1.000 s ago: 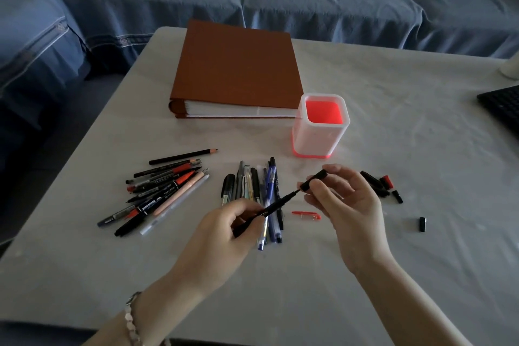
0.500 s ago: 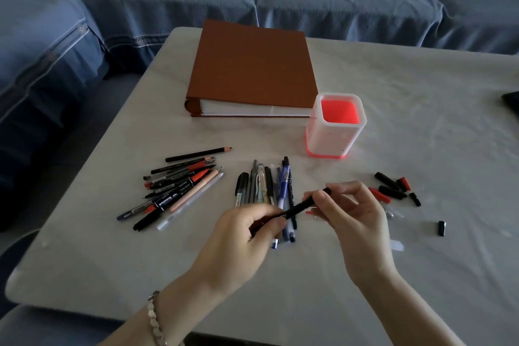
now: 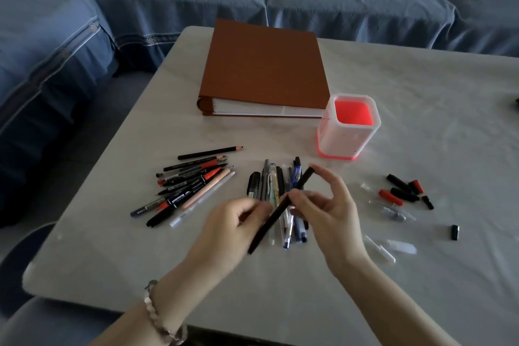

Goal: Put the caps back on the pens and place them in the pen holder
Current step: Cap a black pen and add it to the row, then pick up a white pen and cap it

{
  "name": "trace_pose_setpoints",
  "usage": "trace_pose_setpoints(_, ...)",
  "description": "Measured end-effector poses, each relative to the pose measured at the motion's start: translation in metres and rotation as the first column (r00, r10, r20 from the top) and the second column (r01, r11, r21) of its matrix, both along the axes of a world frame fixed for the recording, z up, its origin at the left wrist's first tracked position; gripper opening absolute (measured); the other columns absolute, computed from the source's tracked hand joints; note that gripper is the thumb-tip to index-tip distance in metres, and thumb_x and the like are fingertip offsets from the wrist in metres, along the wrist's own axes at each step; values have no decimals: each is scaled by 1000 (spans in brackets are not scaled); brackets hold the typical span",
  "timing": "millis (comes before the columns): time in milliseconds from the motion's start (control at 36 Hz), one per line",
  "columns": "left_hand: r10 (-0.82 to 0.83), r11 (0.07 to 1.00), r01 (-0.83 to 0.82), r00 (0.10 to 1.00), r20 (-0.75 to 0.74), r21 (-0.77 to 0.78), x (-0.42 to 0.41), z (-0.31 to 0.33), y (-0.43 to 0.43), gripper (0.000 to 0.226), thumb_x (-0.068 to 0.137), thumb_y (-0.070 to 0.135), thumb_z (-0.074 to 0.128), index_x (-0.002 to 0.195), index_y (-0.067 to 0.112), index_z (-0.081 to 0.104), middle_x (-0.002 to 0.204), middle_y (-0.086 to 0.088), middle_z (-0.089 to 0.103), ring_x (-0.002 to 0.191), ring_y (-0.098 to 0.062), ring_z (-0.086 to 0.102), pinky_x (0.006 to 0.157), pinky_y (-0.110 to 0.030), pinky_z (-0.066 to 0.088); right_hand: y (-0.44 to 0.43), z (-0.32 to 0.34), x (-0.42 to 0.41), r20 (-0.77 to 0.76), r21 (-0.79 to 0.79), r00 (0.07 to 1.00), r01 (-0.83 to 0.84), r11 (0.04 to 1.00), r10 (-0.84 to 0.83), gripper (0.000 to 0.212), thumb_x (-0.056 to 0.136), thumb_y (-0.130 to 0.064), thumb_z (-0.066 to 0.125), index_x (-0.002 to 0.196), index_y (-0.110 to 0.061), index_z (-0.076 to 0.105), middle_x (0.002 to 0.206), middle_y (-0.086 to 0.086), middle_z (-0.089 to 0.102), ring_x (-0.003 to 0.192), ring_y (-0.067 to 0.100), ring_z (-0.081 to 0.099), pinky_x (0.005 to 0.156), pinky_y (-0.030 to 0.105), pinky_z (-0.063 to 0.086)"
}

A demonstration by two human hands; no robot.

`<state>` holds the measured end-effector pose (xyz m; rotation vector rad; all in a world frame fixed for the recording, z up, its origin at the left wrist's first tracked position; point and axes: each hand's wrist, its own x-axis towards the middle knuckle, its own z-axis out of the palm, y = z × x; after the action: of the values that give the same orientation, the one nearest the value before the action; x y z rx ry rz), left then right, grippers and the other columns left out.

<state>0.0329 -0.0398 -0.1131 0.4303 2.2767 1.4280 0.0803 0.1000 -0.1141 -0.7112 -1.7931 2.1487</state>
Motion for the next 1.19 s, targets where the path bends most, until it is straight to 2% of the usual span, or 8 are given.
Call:
trace_pose_setpoints(111, -51, 900, -177, 865, -499, -398, -20, -25, -33, 21, 83, 25, 58, 81, 6, 68, 77, -6, 67, 70, -24, 63, 60, -32, 52, 17, -8, -17, 107, 192, 993, 24, 981, -45, 41, 81, -12, 65, 114, -32, 51, 77, 5, 71, 63, 6, 65, 69, 21, 54)
trace_pose_setpoints(250, -139, 754, -251, 843, -520, -607, -31, -42, -55, 19, 69, 1, 71, 88, 2, 67, 76, -11, 64, 65, -31, 61, 54, -31, 48, 28, -22, -36, 163, 532, 986, -66, 844, -26, 49, 82, -22, 65, 127, -30, 48, 71, -6, 64, 59, -5, 56, 58, 1, 40)
trace_pose_setpoints(333, -170, 709, -260, 839, -516, -656, -29, -47, -58, 23, 65, 1, 74, 87, 3, 67, 76, -11, 65, 65, -30, 62, 56, -33, 51, 23, -26, -44, 222, 624, 974, -177, 761, 44, 49, 84, -21, 62, 129, -28, 46, 71, -3, 60, 68, 11, 58, 61, 10, 41)
trace_pose_setpoints(444, -137, 711, -275, 848, -512, -647, -31, -51, -58, 26, 63, -2, 75, 86, 1, 67, 75, -13, 62, 65, -33, 60, 56, -36, 52, 16, -35, -45, 288, 704, 953, -280, 653, 98, 51, 85, -17, 59, 132, -25, 42, 80, 6, 62, 73, 23, 55, 68, 27, 44)
trace_pose_setpoints(778, -144, 730, -199, 891, -431, -654, -27, -50, -51, 39, 49, -16, 76, 79, 2, 57, 67, -14, 51, 44, -31, 52, 40, -25, 33, 51, -36, 21, 403, 767, 912, -380, 517, 72, 26, 83, -17, 59, 107, -26, 61, 81, -12, 57, 71, 5, 53, 68, 23, 45)
trace_pose_setpoints(1028, -108, 849, -186, 856, -506, -495, -20, -36, -27, 62, 81, -7, 53, 137, 16, 39, 88, -8, 49, 80, -24, 47, 79, -37, 43, 119, -30, 63, 512, 775, 857, -437, 458, -49, 24, 81, -7, 60, 95, -25, 68, 88, -15, 57, 72, 8, 56, 68, 26, 45)
trace_pose_setpoints(1139, -125, 891, -88, 896, -427, -445, -17, -31, -9, 34, 86, -6, 44, 119, -3, 50, 122, -17, 47, 119, -29, 45, 95, -37, 43, 142, -28, 71, 652, 685, 758, -593, 424, 9, 30, 79, -5, 57, 100, -25, 66, 95, -9, 58, 83, 11, 55, 76, 27, 46)
trace_pose_setpoints(1194, -117, 908, -63, 912, -394, -414, -13, -28, -1, 27, 89, -1, 41, 115, -1, 51, 129, -13, 44, 124, -24, 45, 85, -20, 43, 145, -26, 73, 698, 629, 712, -659, 412, 72, 29, 78, -10, 59, 95, -33, 62, 92, -15, 55, 83, 7, 54, 79, 26, 47)
